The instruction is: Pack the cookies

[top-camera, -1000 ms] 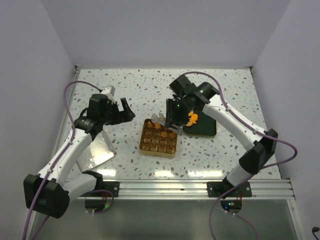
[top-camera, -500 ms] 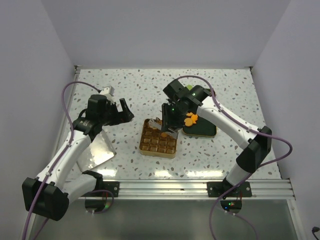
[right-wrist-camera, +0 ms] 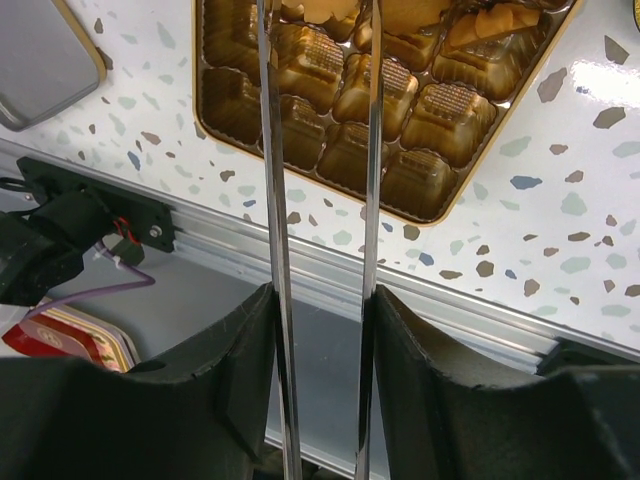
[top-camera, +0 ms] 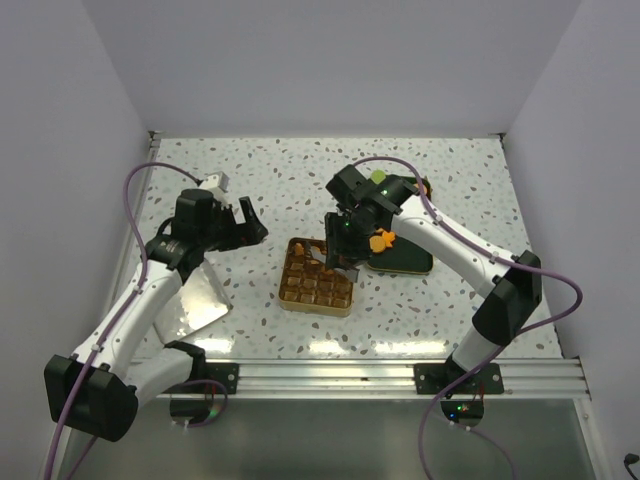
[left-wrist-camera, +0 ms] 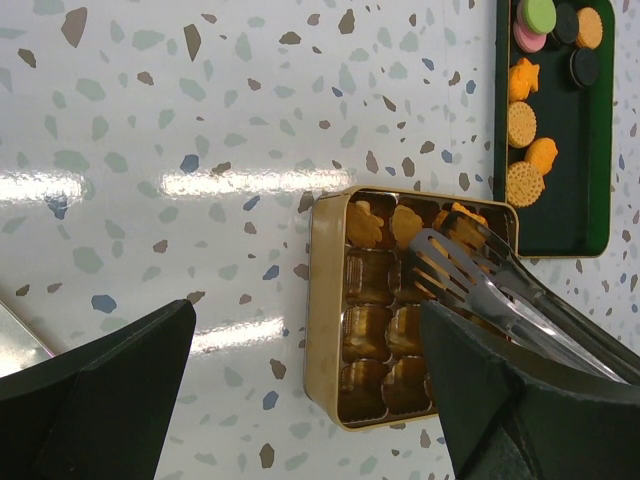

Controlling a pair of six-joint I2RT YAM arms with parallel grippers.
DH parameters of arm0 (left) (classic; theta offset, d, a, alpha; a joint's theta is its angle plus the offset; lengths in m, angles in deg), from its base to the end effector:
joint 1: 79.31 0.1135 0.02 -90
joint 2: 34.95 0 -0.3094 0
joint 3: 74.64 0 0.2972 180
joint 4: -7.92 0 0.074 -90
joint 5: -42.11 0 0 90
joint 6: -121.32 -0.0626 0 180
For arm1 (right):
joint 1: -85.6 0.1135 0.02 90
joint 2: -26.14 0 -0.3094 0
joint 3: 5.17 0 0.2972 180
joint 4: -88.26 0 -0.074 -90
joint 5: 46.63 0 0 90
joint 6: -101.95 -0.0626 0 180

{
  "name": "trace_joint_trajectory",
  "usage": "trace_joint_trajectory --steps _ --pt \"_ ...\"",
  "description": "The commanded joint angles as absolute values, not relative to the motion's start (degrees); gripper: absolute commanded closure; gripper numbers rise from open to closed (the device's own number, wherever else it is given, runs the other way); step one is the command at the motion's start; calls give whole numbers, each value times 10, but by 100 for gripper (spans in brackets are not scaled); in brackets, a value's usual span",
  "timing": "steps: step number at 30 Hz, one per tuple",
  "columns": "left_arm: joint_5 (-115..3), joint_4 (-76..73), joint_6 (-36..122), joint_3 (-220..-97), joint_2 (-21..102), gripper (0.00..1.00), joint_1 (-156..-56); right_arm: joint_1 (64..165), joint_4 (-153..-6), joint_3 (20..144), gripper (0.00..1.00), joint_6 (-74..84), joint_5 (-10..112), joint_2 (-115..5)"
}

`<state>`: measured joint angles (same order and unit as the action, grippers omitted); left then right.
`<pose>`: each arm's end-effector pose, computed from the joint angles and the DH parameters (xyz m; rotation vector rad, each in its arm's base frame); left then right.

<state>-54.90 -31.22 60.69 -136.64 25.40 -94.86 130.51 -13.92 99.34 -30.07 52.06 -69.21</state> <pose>0.2600 -0.0803 0.3081 -0.2058 2.2699 -0.5583 0.2707 0.2832 0.3423 -0.1157 2.9240 0.5406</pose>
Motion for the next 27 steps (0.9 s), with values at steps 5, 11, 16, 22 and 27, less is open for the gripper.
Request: trace_joint_trajectory --steps 5,11,16,22,27 --pt "-545 -297 605 -1372 250 0 -951 1308 -152 987 55 -298 526 -678" --pt "-548 -294 609 -1370 250 0 -951 1312 -147 982 54 -302 529 -662" --pt "-550 -291 611 -1369 250 0 -951 1317 -143 981 53 -306 530 -650" --pt "-553 -290 611 -1370 248 0 -950 1318 -129 1001 53 -309 522 -638" --pt "-552 -295 609 -1376 247 0 -951 1317 -90 1057 53 -312 499 -637"
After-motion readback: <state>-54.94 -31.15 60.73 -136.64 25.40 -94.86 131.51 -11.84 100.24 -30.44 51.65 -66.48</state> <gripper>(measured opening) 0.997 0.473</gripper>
